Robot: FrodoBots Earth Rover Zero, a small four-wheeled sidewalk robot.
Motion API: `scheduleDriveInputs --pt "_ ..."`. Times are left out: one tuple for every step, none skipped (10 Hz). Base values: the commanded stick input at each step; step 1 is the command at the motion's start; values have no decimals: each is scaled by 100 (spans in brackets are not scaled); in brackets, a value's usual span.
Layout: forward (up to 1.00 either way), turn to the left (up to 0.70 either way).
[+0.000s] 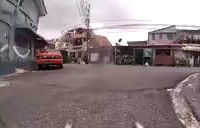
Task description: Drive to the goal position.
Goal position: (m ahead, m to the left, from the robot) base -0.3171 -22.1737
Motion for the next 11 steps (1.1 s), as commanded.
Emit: scheduleDriveInputs --pt "70 -13" --pt "70 -13" --pt "70 -13" --pt "70 -13" --pt "70 -13" --pt "70 -13" --pt "67 -16" --pt "51 -29" --pt "51 -29" --pt "51 -29" --pt "46 -25"
